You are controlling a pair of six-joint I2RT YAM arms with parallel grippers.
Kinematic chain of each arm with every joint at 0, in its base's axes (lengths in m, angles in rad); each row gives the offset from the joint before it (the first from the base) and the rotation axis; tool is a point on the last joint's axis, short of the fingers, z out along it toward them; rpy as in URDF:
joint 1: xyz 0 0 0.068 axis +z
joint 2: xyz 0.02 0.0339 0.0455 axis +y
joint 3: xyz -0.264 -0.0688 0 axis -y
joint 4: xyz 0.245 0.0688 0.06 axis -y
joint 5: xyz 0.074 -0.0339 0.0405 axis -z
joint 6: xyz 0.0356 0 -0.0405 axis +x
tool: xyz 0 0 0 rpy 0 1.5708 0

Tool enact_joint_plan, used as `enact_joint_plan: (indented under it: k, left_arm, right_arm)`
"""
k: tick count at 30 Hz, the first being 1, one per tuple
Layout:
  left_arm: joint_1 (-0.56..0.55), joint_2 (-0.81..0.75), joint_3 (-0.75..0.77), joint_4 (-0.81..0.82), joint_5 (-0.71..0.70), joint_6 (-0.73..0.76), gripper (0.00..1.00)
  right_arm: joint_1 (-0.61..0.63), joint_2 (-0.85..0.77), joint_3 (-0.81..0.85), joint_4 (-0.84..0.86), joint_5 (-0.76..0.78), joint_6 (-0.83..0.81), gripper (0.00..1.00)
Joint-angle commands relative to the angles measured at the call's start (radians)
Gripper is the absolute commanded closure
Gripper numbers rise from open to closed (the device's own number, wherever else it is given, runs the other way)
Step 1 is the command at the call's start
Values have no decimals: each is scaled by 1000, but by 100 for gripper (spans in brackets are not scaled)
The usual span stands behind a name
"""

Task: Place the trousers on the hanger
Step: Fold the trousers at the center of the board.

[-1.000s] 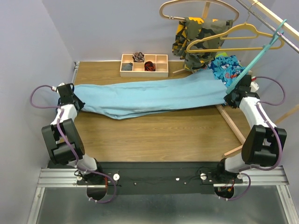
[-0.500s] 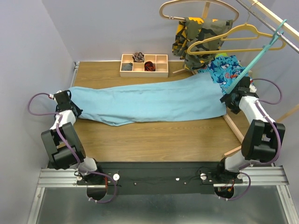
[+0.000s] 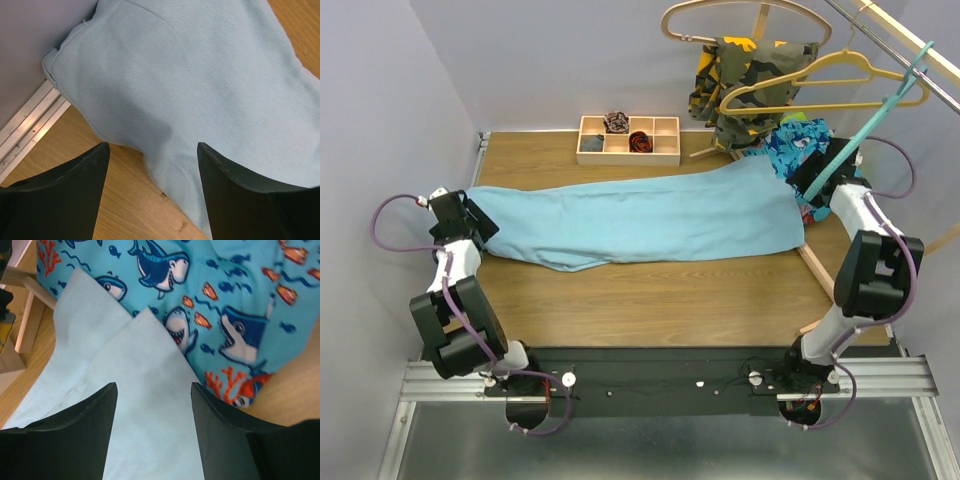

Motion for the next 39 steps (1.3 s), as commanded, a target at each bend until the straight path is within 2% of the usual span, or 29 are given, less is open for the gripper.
enact_joint_plan:
  k: [1, 9, 17, 22, 26, 30, 33, 34, 36, 37, 38, 39]
  left_arm:
    - [-41, -50, -5, 11, -20, -5, 21]
    - [-199, -33, 83, -17, -137, -45, 21]
    - [-363, 71, 221, -28, -197, -57, 21]
    - [-412, 160, 299, -32, -203, -54, 21]
    - [-432, 214, 339, -34, -203, -47, 21]
    - [-432, 286, 391, -41, -211, -21, 21]
    - [-489, 346, 452, -58, -267, 1, 20]
    - [-502, 366, 490, -81, -281, 5, 20]
    - [-509, 415, 521, -97, -281, 5, 21]
    - [-513, 426, 541, -101, -278, 7, 20]
    - [-522, 436, 549, -101, -278, 10, 20]
    - [-527, 453, 558, -103, -277, 12, 20]
  right_arm:
    - [-5, 131, 126, 63, -68, -27, 33]
    - [-5, 282, 269, 61, -58, -23, 37]
    - [-5, 329, 255, 61, -50, -49, 41]
    - [-5, 347, 247, 61, -59, -60, 47]
    - [-5, 368, 266, 61, -84, -66, 60]
    - [-5, 381, 273, 61, -93, -63, 61]
    - [-5, 388, 270, 61, -96, -66, 61]
    - [-5, 387, 269, 61, -98, -67, 63]
    - [-5, 388, 270, 61, -107, -69, 73]
    - [-5, 388, 272, 61, -108, -69, 80]
    - [-5, 388, 276, 60, -110, -64, 91]
    - [-5, 385, 279, 60, -110, -63, 93]
